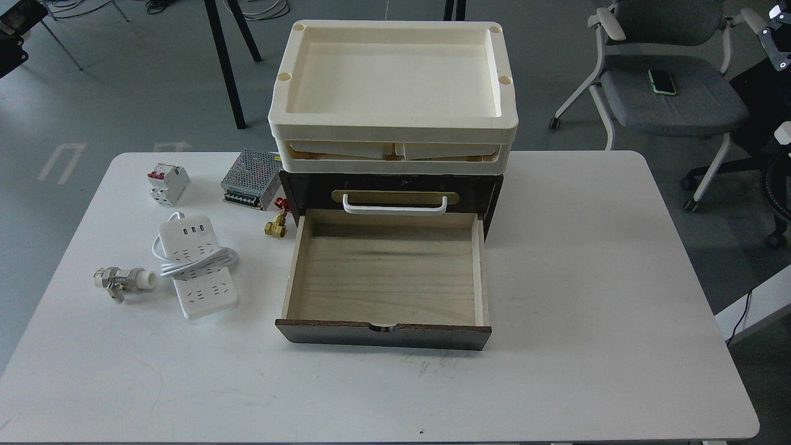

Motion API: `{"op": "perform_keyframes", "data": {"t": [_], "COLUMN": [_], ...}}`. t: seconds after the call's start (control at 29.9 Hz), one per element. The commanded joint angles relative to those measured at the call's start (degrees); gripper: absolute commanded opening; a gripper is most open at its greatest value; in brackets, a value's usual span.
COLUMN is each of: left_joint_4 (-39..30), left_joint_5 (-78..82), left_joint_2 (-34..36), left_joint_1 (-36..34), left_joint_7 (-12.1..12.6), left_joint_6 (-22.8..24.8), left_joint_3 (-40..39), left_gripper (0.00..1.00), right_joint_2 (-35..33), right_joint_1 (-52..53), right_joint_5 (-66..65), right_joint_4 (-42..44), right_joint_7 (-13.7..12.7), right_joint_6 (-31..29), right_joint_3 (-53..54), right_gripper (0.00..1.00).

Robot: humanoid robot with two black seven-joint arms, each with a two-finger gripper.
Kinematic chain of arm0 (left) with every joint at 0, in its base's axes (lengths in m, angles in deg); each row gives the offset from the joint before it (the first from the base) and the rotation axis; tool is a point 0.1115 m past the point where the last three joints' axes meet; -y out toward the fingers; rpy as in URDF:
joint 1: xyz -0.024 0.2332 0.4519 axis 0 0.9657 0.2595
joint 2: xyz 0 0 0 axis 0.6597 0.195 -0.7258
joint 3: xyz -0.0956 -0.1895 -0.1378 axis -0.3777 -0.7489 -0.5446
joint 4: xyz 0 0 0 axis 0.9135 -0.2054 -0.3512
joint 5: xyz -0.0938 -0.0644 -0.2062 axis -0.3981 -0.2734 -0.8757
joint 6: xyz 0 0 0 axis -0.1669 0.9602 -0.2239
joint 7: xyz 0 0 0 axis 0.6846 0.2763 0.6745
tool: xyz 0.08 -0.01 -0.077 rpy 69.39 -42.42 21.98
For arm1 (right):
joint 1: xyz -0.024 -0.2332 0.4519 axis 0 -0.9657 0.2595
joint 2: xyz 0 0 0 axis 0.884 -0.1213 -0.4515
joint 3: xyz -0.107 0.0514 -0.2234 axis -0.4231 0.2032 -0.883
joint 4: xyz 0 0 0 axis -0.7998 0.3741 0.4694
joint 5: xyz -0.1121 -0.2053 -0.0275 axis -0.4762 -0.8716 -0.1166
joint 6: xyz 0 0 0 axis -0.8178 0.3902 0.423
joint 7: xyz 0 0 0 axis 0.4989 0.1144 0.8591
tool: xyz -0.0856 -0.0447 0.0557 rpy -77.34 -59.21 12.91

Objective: Put charging cable into cabinet

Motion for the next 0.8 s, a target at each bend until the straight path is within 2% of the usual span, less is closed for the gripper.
{"op": "perform_keyframes", "data": {"t": [0.0, 0.2, 0.44, 0.54, 0.77], "left_joint_4": [-3.41, -9.22, -8.96, -7.3, 0.44], "left_joint_5": [15.21, 44.29, 72.35, 76.51, 77.59], "left_joint_2": [-0.24, -0.85, 1.08, 0.73, -5.5], "left_joint_1": [0.01, 0.36, -0.43, -0.95, -3.15], "left_joint_7": [0.02, -0.39, -0.39, -0.39, -0.39], "left_joint_6": [-0.03, -0.03, -0.03, -0.78, -1.66], "left_joint_3": [-4.19, -0.97, 24.68, 29.37, 29.99], "left_gripper": [0.99, 0.99, 0.99, 1.0, 0.97], "right_joint_2": [-0.77, -1.03, -1.38, -1.38, -1.38], "right_joint_1": [-0.53, -1.58, -2.28, -2.37, -2.46], "right_joint_5": [0.0, -0.08, -0.08, -0.08, -0.08], "right_joint_4": [0.01, 0.18, 0.45, 0.53, 0.45], "right_joint_7": [-0.02, 0.6, 1.21, 1.3, 1.3], "right_joint_6": [0.0, 0.0, 0.0, 0.0, 0.0], "right_joint_3": [0.02, 0.19, 0.19, 0.19, 0.19], "right_gripper": [1.0, 1.0, 1.0, 1.0, 1.0]}}
